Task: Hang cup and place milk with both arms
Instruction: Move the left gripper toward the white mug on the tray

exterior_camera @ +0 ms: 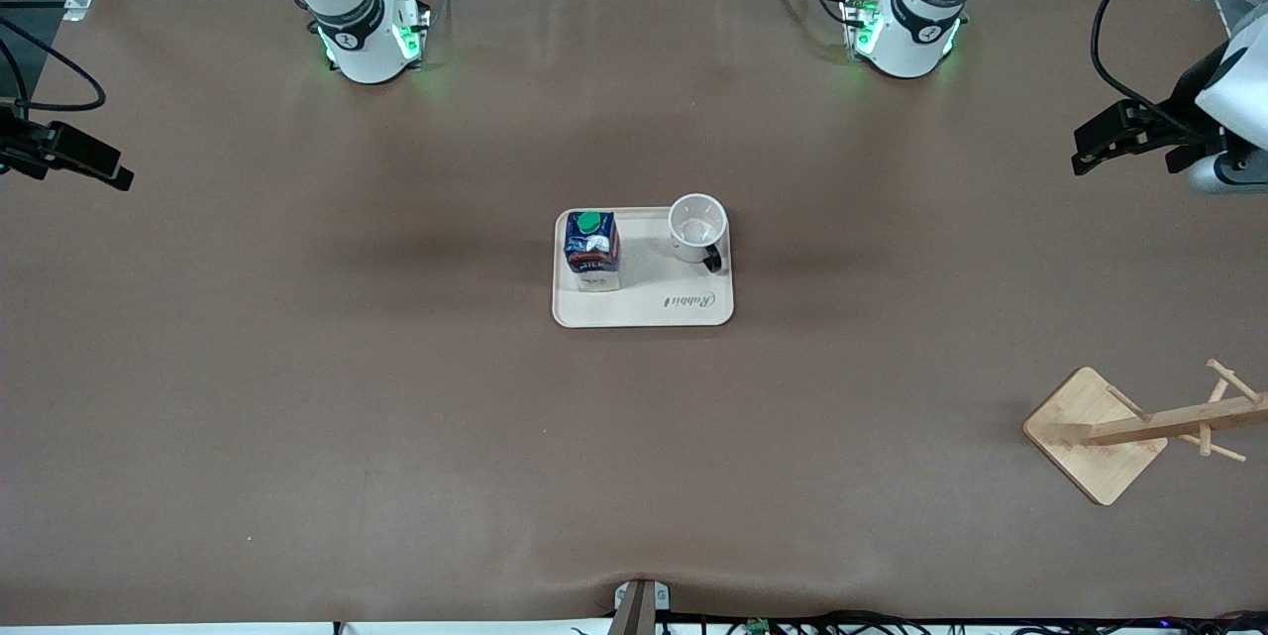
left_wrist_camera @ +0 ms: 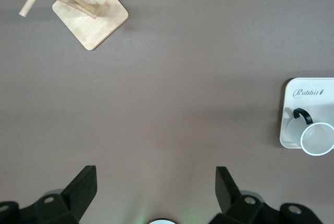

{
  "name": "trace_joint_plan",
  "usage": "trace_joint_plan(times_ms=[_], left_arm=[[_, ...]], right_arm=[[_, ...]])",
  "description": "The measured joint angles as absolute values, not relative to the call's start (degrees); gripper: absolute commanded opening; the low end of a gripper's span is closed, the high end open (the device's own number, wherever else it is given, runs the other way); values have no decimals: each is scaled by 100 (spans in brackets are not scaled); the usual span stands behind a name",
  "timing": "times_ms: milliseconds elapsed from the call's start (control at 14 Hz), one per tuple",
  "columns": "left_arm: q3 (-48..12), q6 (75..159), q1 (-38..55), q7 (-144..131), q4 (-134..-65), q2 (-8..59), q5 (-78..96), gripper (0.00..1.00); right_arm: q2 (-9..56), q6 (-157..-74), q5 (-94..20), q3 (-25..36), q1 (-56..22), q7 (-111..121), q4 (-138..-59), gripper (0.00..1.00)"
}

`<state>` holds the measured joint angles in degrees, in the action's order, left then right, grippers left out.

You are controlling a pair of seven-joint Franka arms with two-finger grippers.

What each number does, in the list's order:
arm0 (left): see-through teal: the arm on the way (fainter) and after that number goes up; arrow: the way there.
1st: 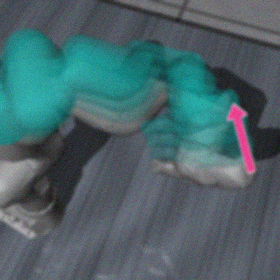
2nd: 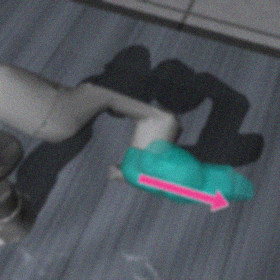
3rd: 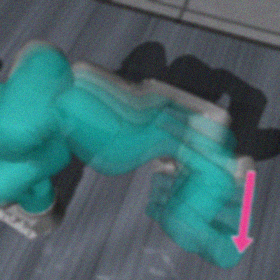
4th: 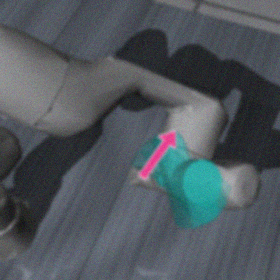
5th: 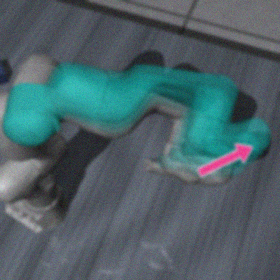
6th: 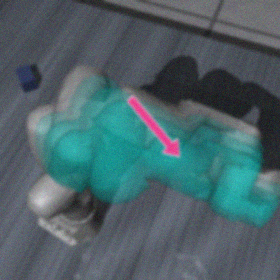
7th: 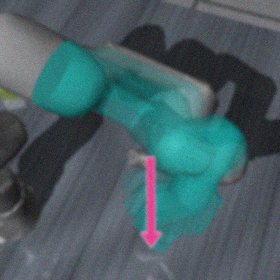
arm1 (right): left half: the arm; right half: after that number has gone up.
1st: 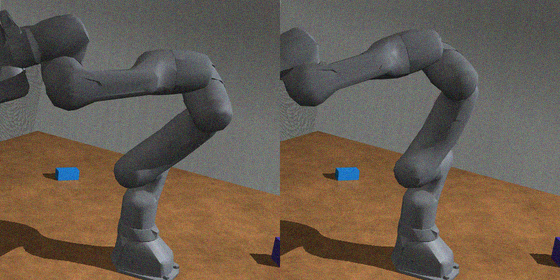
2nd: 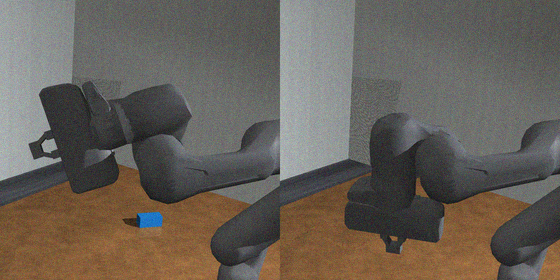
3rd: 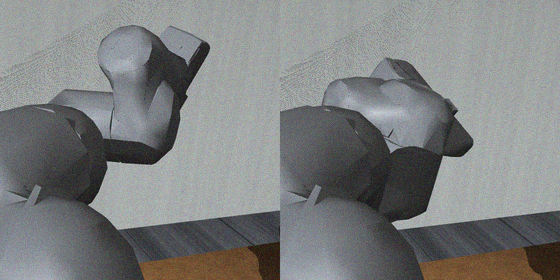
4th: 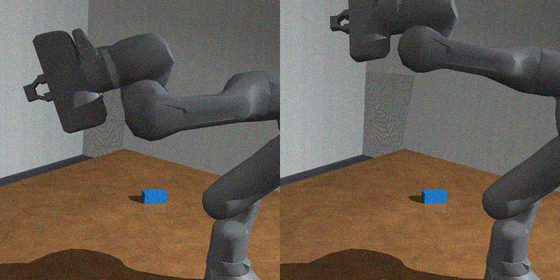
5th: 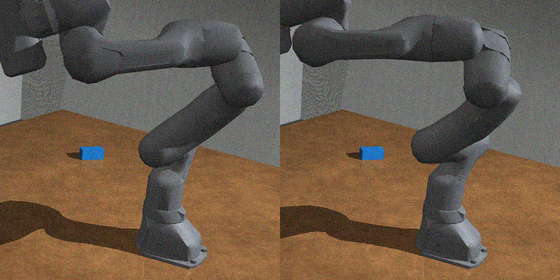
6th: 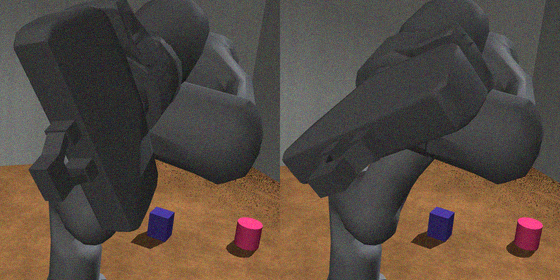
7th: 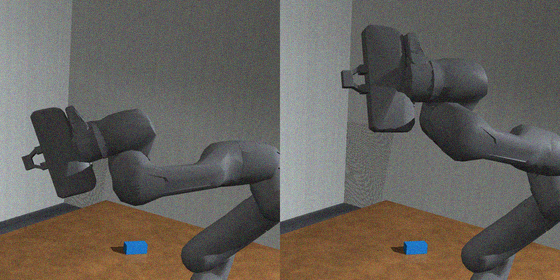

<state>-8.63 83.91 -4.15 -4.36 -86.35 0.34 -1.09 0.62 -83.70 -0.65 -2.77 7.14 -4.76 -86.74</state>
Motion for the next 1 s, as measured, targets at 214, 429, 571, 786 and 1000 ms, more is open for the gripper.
trace_joint_plan(times_ms=[214,429,571,786,1000], left_arm=[[-863,8391,-415,-436,-8629,34,-109,100],[-865,8390,-412,-435,-8628,47,-116,100],[-881,8355,-405,-431,-8636,99,-132,100],[-1010,8252,-389,-433,-8793,166,-132,100],[-1179,8299,-365,-439,-9029,206,-132,100]], right_arm=[[62,-8370,-65,-277,714,-476,-8671,100],[62,-8370,-65,-271,714,-476,-8666,100],[62,-8370,-65,-267,714,-476,-8655,100],[62,-8370,-65,-265,715,-476,-8647,100],[62,-8371,-65,-267,715,-476,-8642,100]])
